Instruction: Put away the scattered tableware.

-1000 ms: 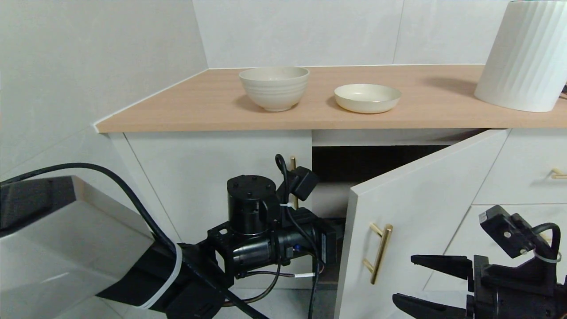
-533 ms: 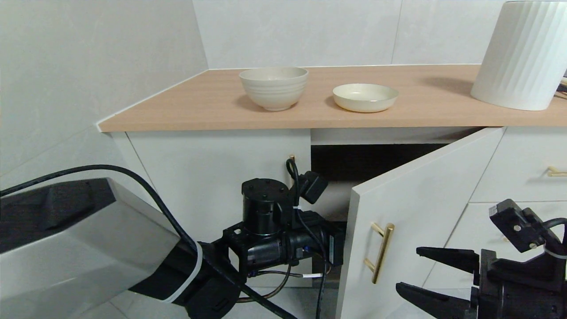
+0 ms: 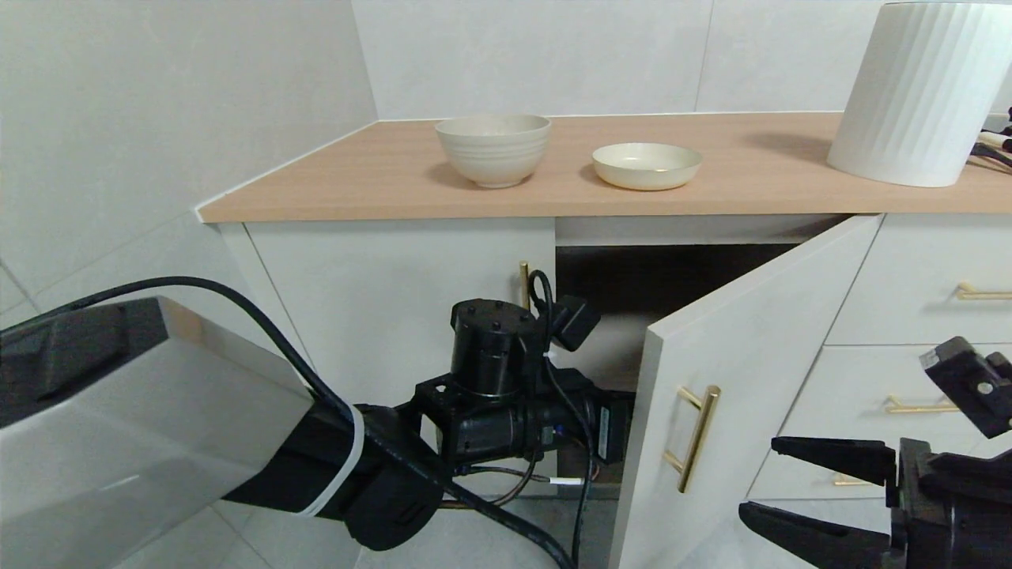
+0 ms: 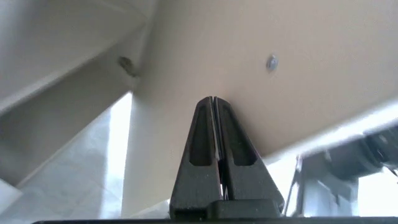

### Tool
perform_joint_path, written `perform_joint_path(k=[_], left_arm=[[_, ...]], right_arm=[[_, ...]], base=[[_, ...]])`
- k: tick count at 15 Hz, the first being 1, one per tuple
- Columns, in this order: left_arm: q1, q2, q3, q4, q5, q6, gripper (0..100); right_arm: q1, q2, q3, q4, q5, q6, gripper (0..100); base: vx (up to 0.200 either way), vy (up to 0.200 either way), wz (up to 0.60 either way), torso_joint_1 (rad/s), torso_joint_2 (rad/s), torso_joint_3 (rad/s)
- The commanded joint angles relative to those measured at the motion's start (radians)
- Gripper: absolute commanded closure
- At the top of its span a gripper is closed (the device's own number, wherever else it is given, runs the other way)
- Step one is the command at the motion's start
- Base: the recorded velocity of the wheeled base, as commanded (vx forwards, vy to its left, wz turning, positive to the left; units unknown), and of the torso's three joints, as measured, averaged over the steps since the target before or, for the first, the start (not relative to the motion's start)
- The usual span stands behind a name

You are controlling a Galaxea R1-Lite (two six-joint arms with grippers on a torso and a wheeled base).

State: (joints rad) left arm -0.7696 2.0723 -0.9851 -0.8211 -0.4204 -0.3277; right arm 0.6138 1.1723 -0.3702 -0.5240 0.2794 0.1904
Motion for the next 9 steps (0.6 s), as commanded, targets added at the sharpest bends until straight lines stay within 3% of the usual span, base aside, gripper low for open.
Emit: perform_joint_path(k=[1, 3, 6, 9], left_arm=[[-0.002, 0.018, -0.046, 0.011, 0.000, -0.002, 100], [-0.004, 0.028, -0.056, 0.011, 0.002, -0.002, 100], [-0.039, 0.023, -0.063, 0.011, 0.048, -0.033, 100], [-0.134, 0.020, -0.073, 0.011, 0.077, -0.044, 100]], right_arm=[[-0.019, -0.045, -0.022, 0.004, 0.000, 0.000, 0], [-0.020, -0.048, -0.038, 0.004, -0.012, 0.000, 0], [-0.020, -0.065, -0.085, 0.007, -0.031, 0.000, 0], [-0.022, -0.105, -0.151, 0.010, -0.049, 0.001, 0]], base=[[0.000, 0.000, 0.00, 0.000, 0.00, 0.000], [0.000, 0.000, 0.00, 0.000, 0.00, 0.000], [0.000, 0.000, 0.00, 0.000, 0.00, 0.000], [0.000, 0.000, 0.00, 0.000, 0.00, 0.000]])
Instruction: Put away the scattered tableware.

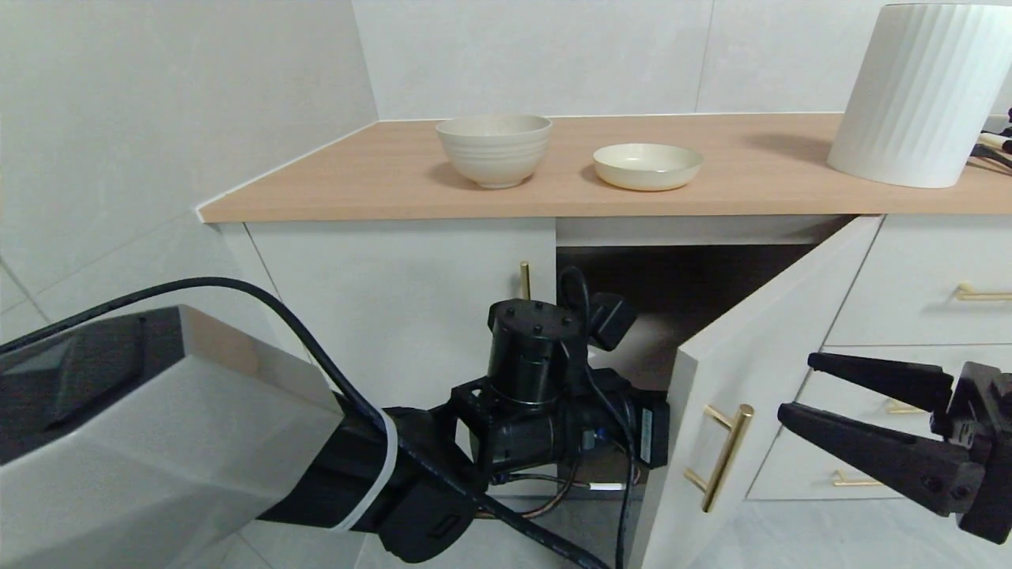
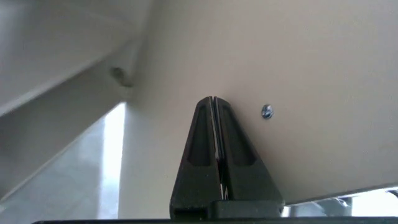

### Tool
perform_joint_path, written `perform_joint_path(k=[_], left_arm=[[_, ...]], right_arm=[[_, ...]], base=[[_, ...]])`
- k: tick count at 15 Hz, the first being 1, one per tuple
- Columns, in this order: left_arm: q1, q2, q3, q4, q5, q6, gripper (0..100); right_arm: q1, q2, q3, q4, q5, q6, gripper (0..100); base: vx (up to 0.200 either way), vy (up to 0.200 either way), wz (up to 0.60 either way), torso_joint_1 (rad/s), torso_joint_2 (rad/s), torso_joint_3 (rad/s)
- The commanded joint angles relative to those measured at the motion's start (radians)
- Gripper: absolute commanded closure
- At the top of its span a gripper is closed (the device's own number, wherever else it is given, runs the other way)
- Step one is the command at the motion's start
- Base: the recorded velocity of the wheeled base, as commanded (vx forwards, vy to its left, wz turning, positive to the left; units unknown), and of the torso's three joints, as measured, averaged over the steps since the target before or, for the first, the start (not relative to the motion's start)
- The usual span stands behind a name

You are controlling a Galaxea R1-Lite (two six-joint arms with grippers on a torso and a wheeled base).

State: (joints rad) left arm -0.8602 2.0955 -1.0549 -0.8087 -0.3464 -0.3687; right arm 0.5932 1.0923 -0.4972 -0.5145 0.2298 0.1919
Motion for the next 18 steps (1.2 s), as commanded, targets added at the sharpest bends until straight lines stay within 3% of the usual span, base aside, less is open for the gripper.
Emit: perform_joint_path(k=[1, 3, 4, 5, 7, 11, 12, 14, 15, 17, 18], left_arm=[[-0.085, -0.003, -0.008, -0.001, 0.007, -0.002, 100], [-0.200, -0.003, -0.022, -0.003, 0.010, -0.009, 100], [-0.249, -0.012, -0.022, -0.004, 0.010, -0.030, 100], [-0.272, -0.029, -0.013, -0.009, 0.010, -0.058, 100], [-0.255, -0.072, 0.027, -0.010, 0.012, -0.075, 100], [-0.103, -0.190, 0.125, -0.010, 0.012, -0.073, 100], [-0.020, -0.275, 0.173, 0.010, 0.014, -0.067, 100], [0.067, -0.381, 0.214, 0.071, 0.018, -0.045, 100], [0.135, -0.479, 0.228, 0.174, 0.018, -0.024, 100], [0.190, -0.591, 0.223, 0.326, 0.026, -0.019, 100], [0.237, -0.683, 0.210, 0.470, 0.030, -0.012, 100]], right_arm=[[-0.001, -0.038, -0.050, 0.016, 0.000, 0.001, 0], [-0.001, -0.081, -0.126, 0.079, 0.000, 0.012, 0], [-0.001, -0.111, -0.162, 0.109, 0.000, 0.014, 0], [-0.001, -0.138, -0.184, 0.139, 0.000, 0.014, 0], [-0.001, -0.164, -0.207, 0.191, 0.000, 0.014, 0], [-0.001, -0.120, -0.201, 0.200, 0.002, 0.014, 0], [0.000, -0.055, -0.201, 0.200, 0.000, 0.014, 0], [-0.001, 0.041, -0.216, 0.185, -0.020, 0.011, 0], [-0.001, 0.130, -0.250, 0.151, -0.033, 0.009, 0], [-0.001, 0.201, -0.256, 0.106, -0.035, 0.008, 0], [-0.001, 0.264, -0.273, 0.091, -0.070, -0.008, 0]], base=[[0.000, 0.000, 0.00, 0.000, 0.00, 0.000], [0.000, 0.000, 0.00, 0.000, 0.00, 0.000], [0.000, 0.000, 0.00, 0.000, 0.00, 0.000], [0.000, 0.000, 0.00, 0.000, 0.00, 0.000], [0.000, 0.000, 0.00, 0.000, 0.00, 0.000], [0.000, 0.000, 0.00, 0.000, 0.00, 0.000], [0.000, 0.000, 0.00, 0.000, 0.00, 0.000], [0.000, 0.000, 0.00, 0.000, 0.00, 0.000], [0.000, 0.000, 0.00, 0.000, 0.00, 0.000], [0.000, 0.000, 0.00, 0.000, 0.00, 0.000], [0.000, 0.000, 0.00, 0.000, 0.00, 0.000]])
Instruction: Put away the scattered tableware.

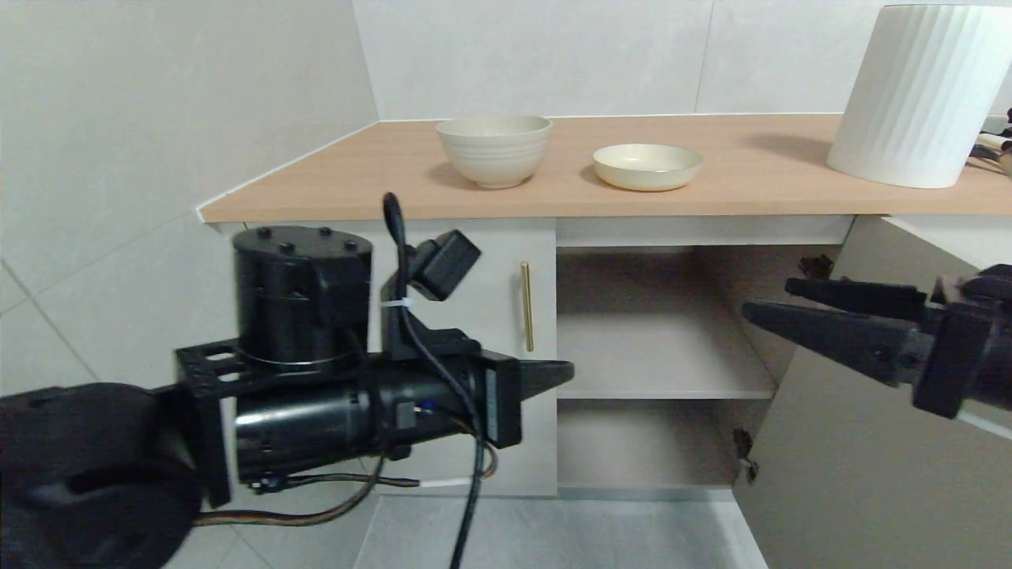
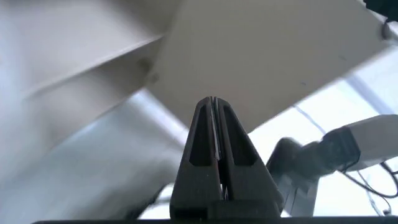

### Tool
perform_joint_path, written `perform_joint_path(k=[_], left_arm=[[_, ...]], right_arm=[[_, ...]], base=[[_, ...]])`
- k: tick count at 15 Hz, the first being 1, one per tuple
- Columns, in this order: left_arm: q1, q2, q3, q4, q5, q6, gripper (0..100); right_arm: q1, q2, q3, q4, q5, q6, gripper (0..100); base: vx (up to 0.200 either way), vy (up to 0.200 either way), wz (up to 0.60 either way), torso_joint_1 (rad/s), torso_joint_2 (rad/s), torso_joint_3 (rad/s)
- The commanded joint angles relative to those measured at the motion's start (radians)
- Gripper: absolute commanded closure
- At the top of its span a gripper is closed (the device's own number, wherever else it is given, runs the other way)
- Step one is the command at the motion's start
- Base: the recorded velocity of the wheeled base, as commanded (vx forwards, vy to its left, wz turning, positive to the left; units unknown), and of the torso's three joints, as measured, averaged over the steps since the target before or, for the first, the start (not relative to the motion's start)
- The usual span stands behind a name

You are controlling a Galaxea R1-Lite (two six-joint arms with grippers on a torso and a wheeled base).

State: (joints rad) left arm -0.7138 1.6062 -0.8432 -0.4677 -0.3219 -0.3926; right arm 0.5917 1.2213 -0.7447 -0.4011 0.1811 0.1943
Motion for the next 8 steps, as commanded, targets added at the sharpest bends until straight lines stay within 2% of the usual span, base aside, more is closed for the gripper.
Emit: perform_joint_path(k=[1, 2, 3, 5, 8], left_arm=[[0.132, -0.235, -0.011, 0.188, 0.009, 0.026, 100], [0.162, -0.253, -0.013, 0.207, 0.012, 0.032, 100], [0.224, -0.307, -0.008, 0.239, 0.053, 0.044, 100], [0.304, -0.370, -0.004, 0.299, 0.098, 0.044, 100], [0.366, -0.422, 0.000, 0.353, 0.098, 0.047, 100]], right_arm=[[0.000, 0.190, -0.070, -0.022, -0.072, -0.032, 0], [0.002, 0.219, -0.097, -0.024, -0.098, -0.036, 0], [0.005, 0.285, -0.180, -0.018, -0.141, -0.038, 0], [0.005, 0.345, -0.285, 0.038, -0.172, -0.036, 0], [0.005, 0.351, -0.266, 0.100, -0.253, -0.006, 0]], base=[[0.000, 0.000, 0.00, 0.000, 0.00, 0.000], [0.000, 0.000, 0.00, 0.000, 0.00, 0.000], [0.000, 0.000, 0.00, 0.000, 0.00, 0.000], [0.000, 0.000, 0.00, 0.000, 0.00, 0.000], [0.000, 0.000, 0.00, 0.000, 0.00, 0.000]])
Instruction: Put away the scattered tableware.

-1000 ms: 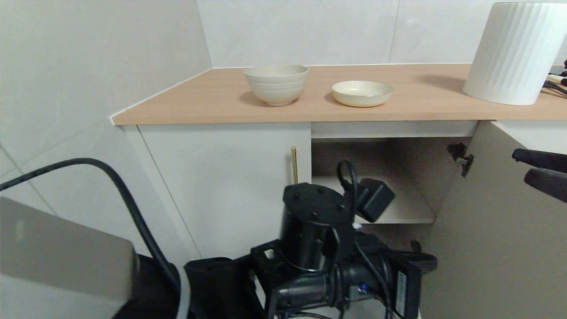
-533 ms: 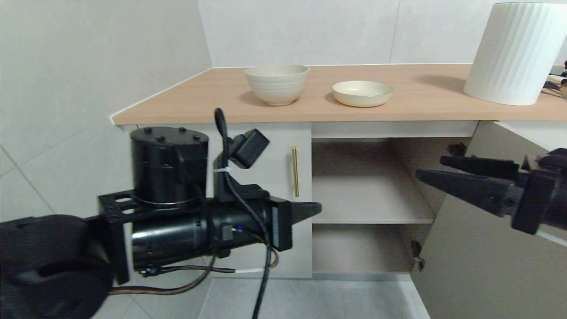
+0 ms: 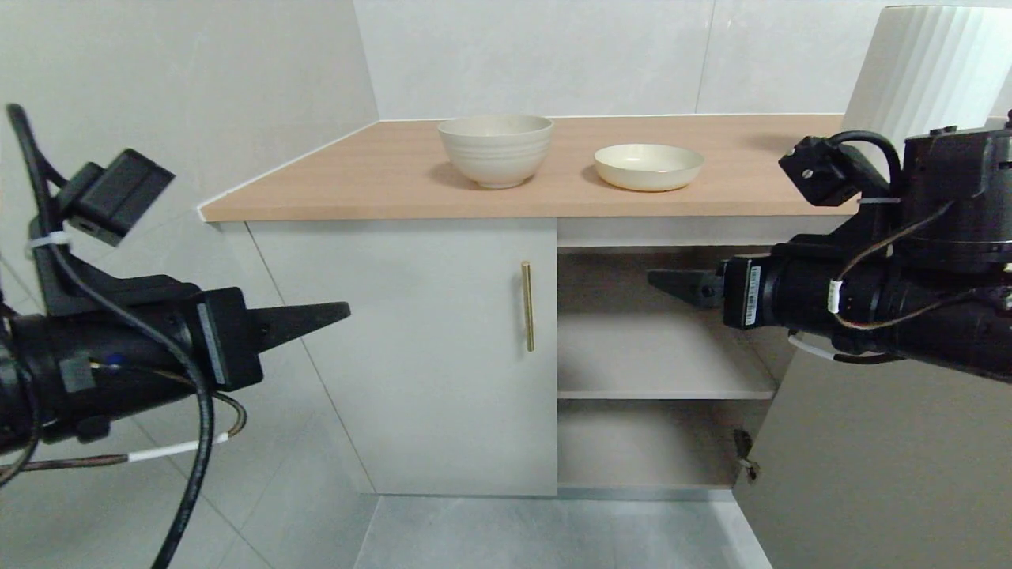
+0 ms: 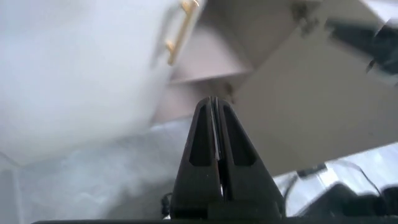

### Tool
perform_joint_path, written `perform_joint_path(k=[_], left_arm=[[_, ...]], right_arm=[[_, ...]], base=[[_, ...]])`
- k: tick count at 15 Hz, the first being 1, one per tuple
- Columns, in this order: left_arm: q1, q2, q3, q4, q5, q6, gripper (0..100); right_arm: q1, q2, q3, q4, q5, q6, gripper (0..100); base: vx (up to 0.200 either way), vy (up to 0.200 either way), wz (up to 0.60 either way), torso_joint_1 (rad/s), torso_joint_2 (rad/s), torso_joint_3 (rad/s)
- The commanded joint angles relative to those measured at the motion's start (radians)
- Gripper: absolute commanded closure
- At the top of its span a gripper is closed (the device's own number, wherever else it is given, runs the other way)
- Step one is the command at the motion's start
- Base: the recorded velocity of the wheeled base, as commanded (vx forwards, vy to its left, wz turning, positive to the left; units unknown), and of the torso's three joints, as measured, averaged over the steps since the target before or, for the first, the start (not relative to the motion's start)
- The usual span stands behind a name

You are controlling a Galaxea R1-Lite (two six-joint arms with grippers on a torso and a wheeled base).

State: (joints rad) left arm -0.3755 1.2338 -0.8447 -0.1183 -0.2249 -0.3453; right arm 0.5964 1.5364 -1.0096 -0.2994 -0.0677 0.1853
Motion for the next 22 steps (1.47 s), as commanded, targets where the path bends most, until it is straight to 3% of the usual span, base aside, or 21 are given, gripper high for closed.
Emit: perform_joint_path(k=[1, 2, 7, 8, 14, 17, 22], left_arm=[[0.029, -0.054, 0.001, 0.003, 0.001, 0.011, 100], [0.029, -0.053, 0.001, -0.001, 0.001, 0.020, 0], [0.029, -0.047, 0.004, -0.046, -0.001, 0.016, 0], [0.029, -0.050, 0.021, -0.092, 0.002, 0.016, 0], [0.027, -0.062, 0.030, -0.083, 0.001, 0.020, 0], [0.027, -0.074, 0.024, -0.050, 0.001, 0.035, 0], [0.027, -0.073, 0.024, -0.052, 0.001, 0.034, 0]], right_arm=[[0.000, 0.019, 0.003, 0.002, -0.021, 0.005, 0], [0.000, -0.002, 0.009, 0.003, -0.038, 0.005, 0], [0.000, -0.087, 0.025, 0.051, -0.052, 0.005, 0], [0.000, -0.102, 0.025, 0.054, -0.050, 0.005, 0], [0.000, -0.113, 0.029, 0.054, -0.046, 0.005, 0], [0.006, -0.116, 0.029, 0.059, -0.046, 0.005, 0], [0.008, -0.130, 0.032, 0.059, -0.044, 0.005, 0]], base=[[0.000, 0.000, 0.00, 0.000, 0.00, 0.000], [0.000, 0.000, 0.00, 0.000, 0.00, 0.000], [0.000, 0.000, 0.00, 0.000, 0.00, 0.000], [0.000, 0.000, 0.00, 0.000, 0.00, 0.000], [0.000, 0.000, 0.00, 0.000, 0.00, 0.000], [0.200, 0.000, 0.00, 0.001, 0.00, 0.002], [0.200, 0.000, 0.00, 0.001, 0.00, 0.003]])
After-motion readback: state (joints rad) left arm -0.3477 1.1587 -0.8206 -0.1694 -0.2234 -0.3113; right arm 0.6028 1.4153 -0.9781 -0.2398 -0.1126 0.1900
